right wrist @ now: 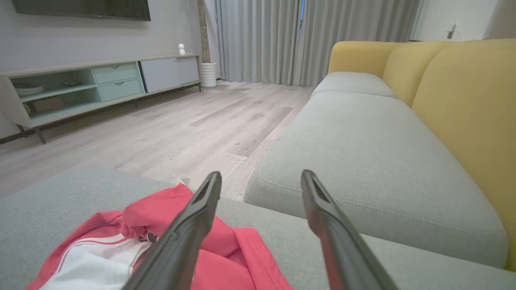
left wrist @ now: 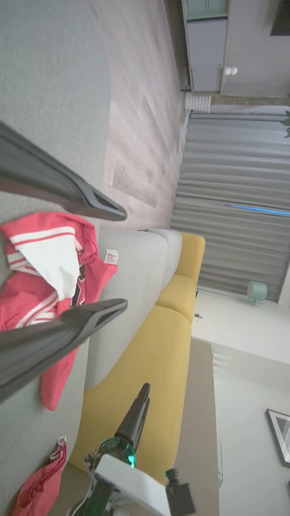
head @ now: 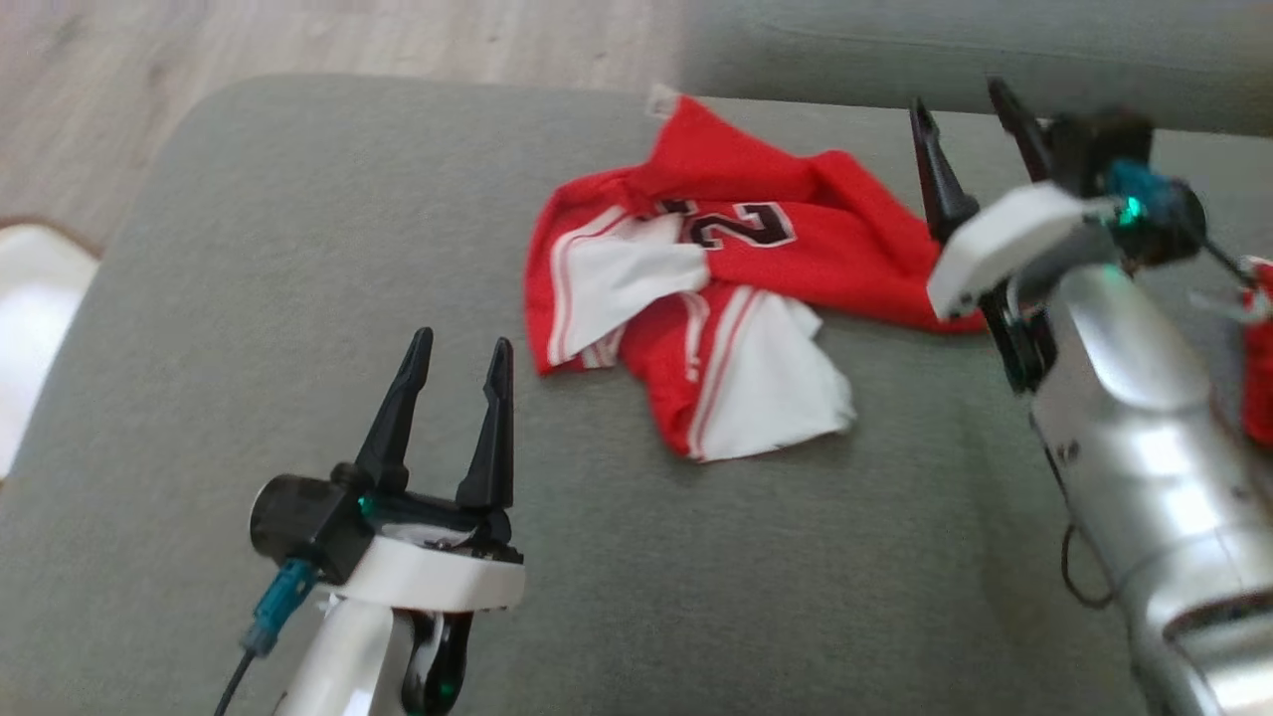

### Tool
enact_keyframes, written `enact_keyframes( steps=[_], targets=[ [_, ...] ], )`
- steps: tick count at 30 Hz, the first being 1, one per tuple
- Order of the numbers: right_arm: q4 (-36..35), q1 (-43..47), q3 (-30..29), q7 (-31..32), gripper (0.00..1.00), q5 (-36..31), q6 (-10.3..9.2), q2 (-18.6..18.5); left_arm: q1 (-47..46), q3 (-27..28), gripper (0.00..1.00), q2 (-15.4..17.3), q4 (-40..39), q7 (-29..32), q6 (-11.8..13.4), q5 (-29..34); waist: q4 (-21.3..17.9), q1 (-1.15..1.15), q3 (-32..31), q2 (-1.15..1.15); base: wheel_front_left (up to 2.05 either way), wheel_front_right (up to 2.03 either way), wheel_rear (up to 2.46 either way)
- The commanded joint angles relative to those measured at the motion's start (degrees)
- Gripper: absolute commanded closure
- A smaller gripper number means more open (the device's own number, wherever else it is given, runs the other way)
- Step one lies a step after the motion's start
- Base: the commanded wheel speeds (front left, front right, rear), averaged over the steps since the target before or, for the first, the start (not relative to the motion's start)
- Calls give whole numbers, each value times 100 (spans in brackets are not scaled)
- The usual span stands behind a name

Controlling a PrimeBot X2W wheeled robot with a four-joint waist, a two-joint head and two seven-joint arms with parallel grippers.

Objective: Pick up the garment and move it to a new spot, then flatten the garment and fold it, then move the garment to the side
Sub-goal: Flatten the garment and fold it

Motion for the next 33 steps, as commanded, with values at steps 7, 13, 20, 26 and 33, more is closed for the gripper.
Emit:
enact_keyframes(
  steps=[7, 13, 20, 26, 33],
  targets=[
    [-2063, 1536, -569, -77, 0, -108, 22, -12, -218, 346, 0, 13, -190, -24, 30, 24, -845, 0, -144, 0, 0, 0, 0],
    [-3633, 3015, -1123, -78, 0, -256, 22, 262, -198, 488, 0, 13, -212, -24, 31, 46, -1298, 0, -89, 0, 0, 0, 0],
    [-4703, 4222, -1226, -78, 0, -358, 22, 409, -164, 635, 0, 13, -128, -24, 9, 89, -1602, 0, -71, 0, 0, 0, 0],
    [-5001, 4364, -1140, -78, 0, -71, 22, 417, -247, 715, 0, 13, -41, -24, -23, 212, -1764, 0, 52, 0, 0, 0, 0],
    [-5049, 4240, -1203, -78, 0, -3, 22, 418, -806, 525, 0, 35, 659, -24, -48, 793, -1871, 0, 335, 0, 0, 0, 0]
  ],
)
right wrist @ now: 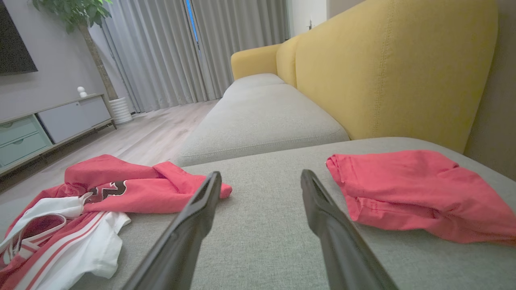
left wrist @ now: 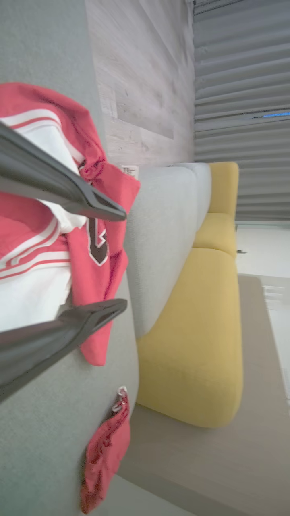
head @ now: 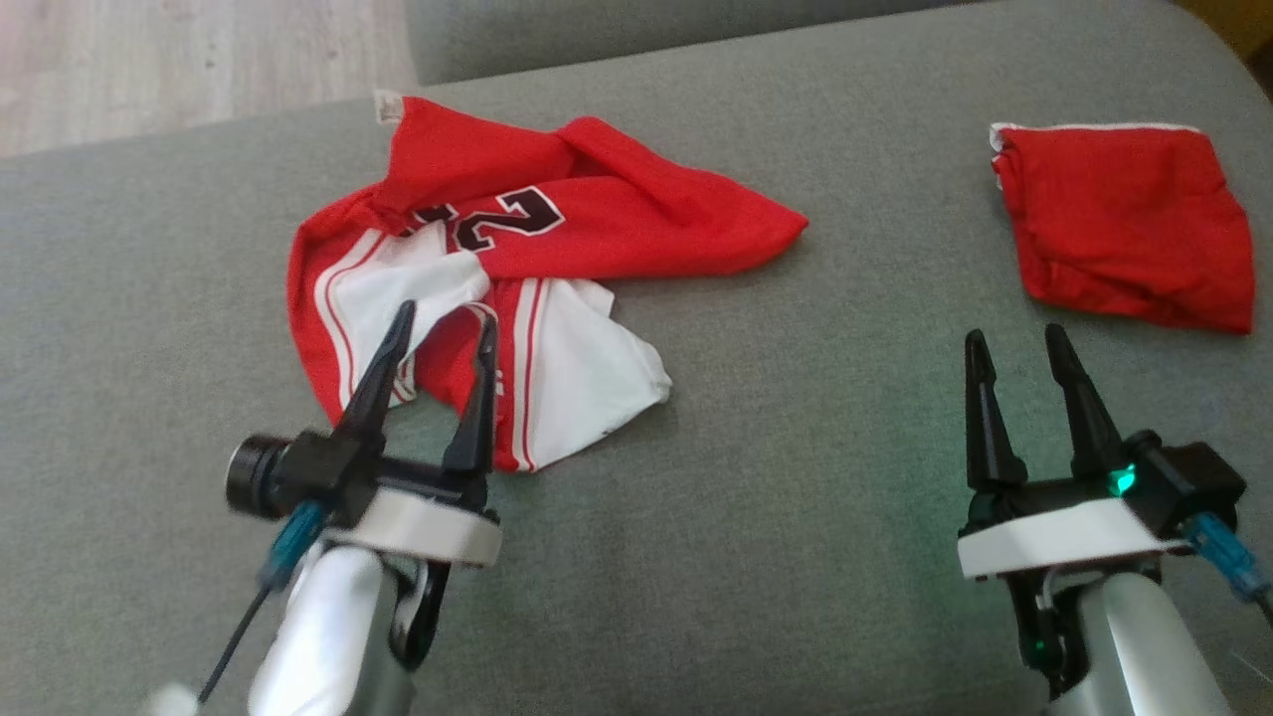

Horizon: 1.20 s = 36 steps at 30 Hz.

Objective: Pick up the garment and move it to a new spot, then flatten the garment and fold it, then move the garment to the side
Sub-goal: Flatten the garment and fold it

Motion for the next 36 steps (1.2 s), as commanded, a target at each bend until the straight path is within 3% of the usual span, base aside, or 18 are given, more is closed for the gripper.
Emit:
enact_keyframes(
  steps=[1, 15, 28, 29, 30, 31, 36],
  targets=[
    [-163, -284, 113, -62, 0, 46, 22, -12, -496, 97, 0, 50, 179, -24, 10, 180, -65, 0, 125, 0, 0, 0, 0],
    [-23, -468, 253, -62, 0, 225, 22, -12, -2263, -139, 0, 388, 2627, 477, 618, 958, -339, 0, 545, 0, 0, 0, 0],
    [42, -483, 267, -62, 0, 290, 22, -12, -2752, -199, 0, 454, 3683, 608, 747, 951, -335, 0, 570, 0, 0, 0, 0],
    [53, -496, 277, -62, 0, 292, 22, -12, -2800, -191, 17, 439, 3795, 584, 723, 900, -324, 0, 568, 0, 0, 0, 0],
    [55, -499, 279, -62, 0, 292, 22, -12, -2821, -178, 55, 430, 3827, 531, 710, 865, -317, 0, 566, 0, 0, 0, 0],
    [55, -498, 278, -62, 0, 293, 22, -12, -2841, -173, 100, 425, 3859, 486, 701, 841, -305, 0, 562, 0, 0, 0, 0],
    [68, -466, 264, -62, 0, 263, 22, -12, -2901, -104, 100, 422, 3987, 322, 647, 682, -216, 0, 505, 0, 0, 0, 0]
  ],
)
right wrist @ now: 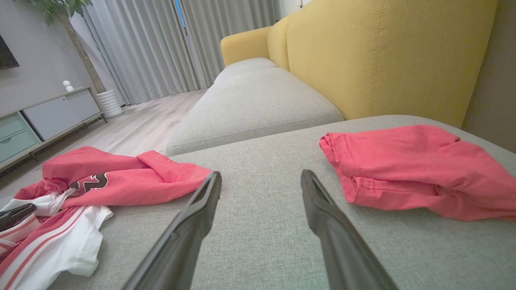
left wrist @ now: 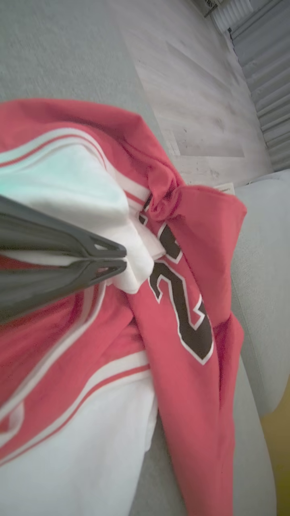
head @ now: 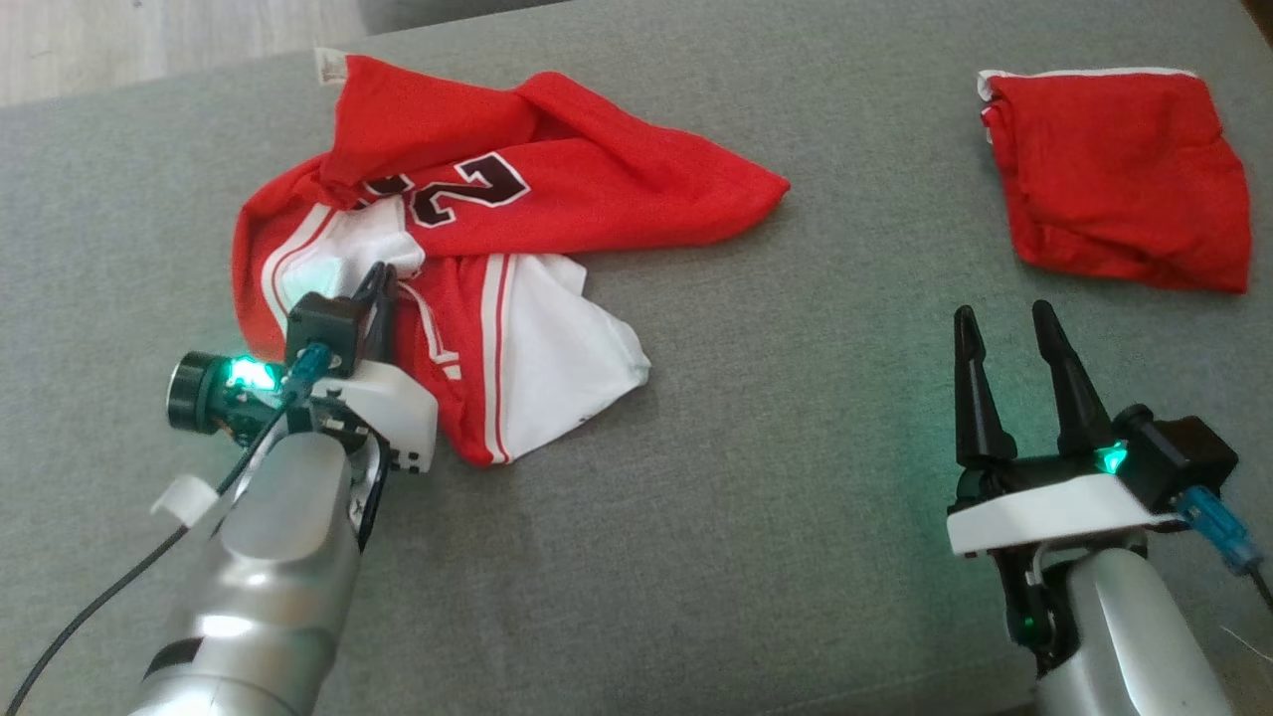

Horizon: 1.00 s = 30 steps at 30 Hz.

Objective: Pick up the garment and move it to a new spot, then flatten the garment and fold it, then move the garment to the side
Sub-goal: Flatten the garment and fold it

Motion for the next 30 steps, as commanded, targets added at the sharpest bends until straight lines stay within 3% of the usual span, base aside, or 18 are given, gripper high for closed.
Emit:
enact_keyframes(
  steps=[1, 9, 22, 30],
  targets=[
    [-143, -128, 137, -63, 0, 11, 22, -12, -305, 164, 100, 185, -116, -94, 1, -46, 37, 0, -34, 0, 0, 0, 0],
    [-173, -112, 137, -63, 0, -30, 22, -12, -408, 528, 100, 520, -569, -342, -149, -444, 223, 0, -142, 0, 0, 0, 0],
    [-267, -352, 421, -63, 0, 22, 22, -12, -1734, 1071, 100, 2119, -1210, -27, -281, -602, 43, 0, 283, 0, 0, 0, 0],
    [-349, -681, 679, -63, 0, 93, 22, -12, -2918, 1141, 100, 2759, -888, -83, -51, -392, -263, 0, 717, 0, 0, 0, 0]
  ],
)
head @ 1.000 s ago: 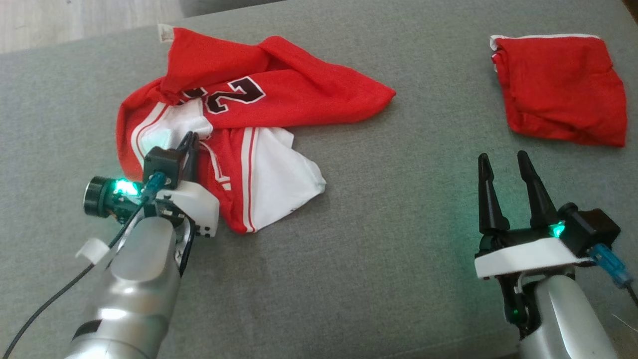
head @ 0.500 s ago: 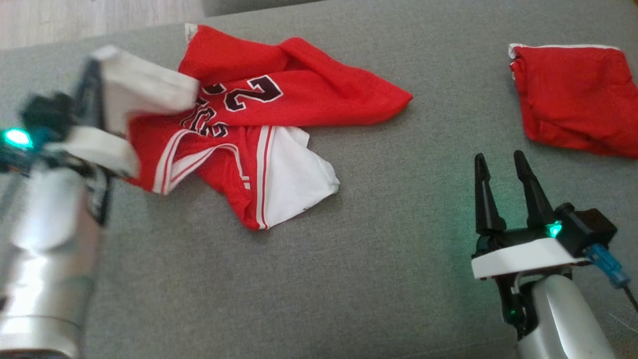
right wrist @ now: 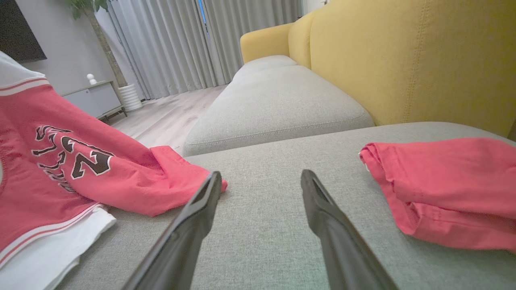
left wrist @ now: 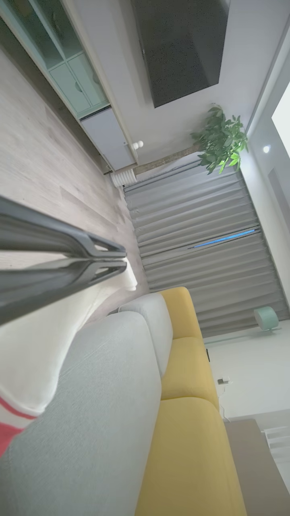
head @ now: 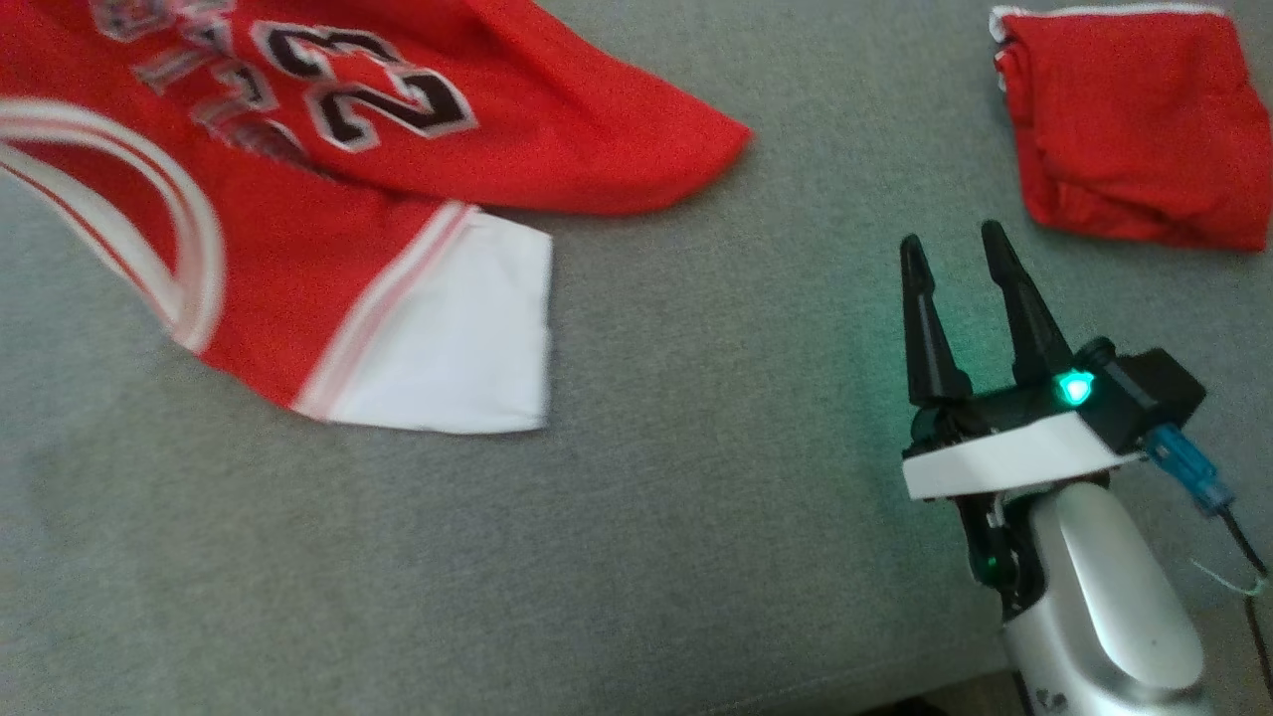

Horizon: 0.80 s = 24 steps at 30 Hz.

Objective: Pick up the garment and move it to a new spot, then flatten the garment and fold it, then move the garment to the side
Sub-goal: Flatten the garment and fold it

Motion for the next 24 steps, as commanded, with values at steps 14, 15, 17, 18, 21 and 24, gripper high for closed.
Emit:
enact_keyframes(
  steps=[14, 15, 17, 18, 21, 24],
  targets=[
    [-218, -292, 184, -62, 0, 37, 22, -12, -577, 85, 0, 12, 428, -354, 175, -25, 103, -1, 262, 0, 0, 0, 0],
    [-212, -297, 169, -62, 0, 28, 22, -12, -481, 95, 0, -38, 319, -355, 146, -54, 146, -1, 223, 0, 0, 0, 0],
    [-197, -285, 113, -62, 0, 7, 22, -12, -243, 146, 0, -156, 76, -356, 105, -134, 250, -1, 117, 0, 0, 0, 0],
    [-184, -267, 70, -62, 0, -4, 22, -11, -100, 160, 0, -227, -57, -357, 81, -164, 314, -1, 47, 0, 0, 0, 0],
    [-139, -190, -50, -62, 0, -58, 22, -11, 376, 232, 0, -475, -445, -357, -1, -294, 497, -1, -183, 0, 0, 0, 0],
    [-79, -80, -156, -62, 0, -112, 22, -11, 945, 326, 0, -779, -816, -358, -51, -452, 667, -1, -442, 0, 0, 0, 0]
  ],
)
